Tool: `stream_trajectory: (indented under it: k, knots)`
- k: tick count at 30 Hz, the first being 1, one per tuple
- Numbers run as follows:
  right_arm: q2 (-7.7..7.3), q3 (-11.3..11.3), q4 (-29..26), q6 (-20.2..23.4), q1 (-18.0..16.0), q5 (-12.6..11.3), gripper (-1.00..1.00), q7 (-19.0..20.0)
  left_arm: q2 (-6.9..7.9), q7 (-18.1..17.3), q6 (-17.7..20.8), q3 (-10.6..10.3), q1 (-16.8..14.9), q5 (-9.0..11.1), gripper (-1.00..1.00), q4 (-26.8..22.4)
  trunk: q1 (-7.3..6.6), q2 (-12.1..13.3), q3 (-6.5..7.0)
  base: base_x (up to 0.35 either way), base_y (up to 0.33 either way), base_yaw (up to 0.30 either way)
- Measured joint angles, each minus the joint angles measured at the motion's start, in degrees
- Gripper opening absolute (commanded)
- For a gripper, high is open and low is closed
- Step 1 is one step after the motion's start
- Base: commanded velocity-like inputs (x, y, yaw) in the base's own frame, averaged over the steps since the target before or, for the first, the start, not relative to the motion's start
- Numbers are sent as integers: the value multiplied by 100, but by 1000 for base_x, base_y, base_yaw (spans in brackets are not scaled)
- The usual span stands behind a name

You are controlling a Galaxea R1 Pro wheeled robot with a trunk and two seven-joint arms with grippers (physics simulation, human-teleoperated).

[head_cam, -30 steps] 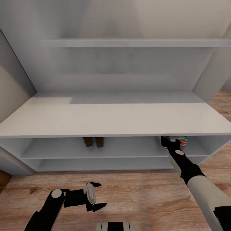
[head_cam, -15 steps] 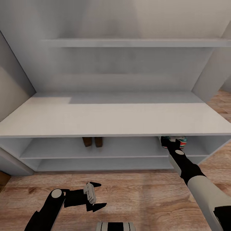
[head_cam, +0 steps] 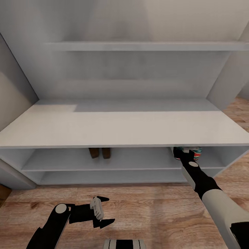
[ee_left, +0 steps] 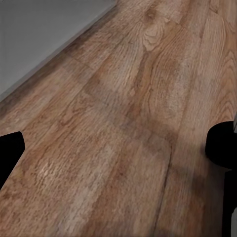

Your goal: Pick up the two gym shoes and the two sandals from the corridor floor and place them onto the hallstand (shoe rack) in the corridor, making sure they are on the rack and not on the floor. Arrange them so the two gym shoes are next to each other and the two sandals are next to each other.

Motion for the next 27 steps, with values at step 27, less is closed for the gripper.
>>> stream_trajectory:
  k: [27]
  knots:
    - [-1, 2, 0, 0, 0, -3, -100, -1, 0, 3, 5, 0, 0, 0, 100, 0, 0, 0, 0, 0, 52, 0]
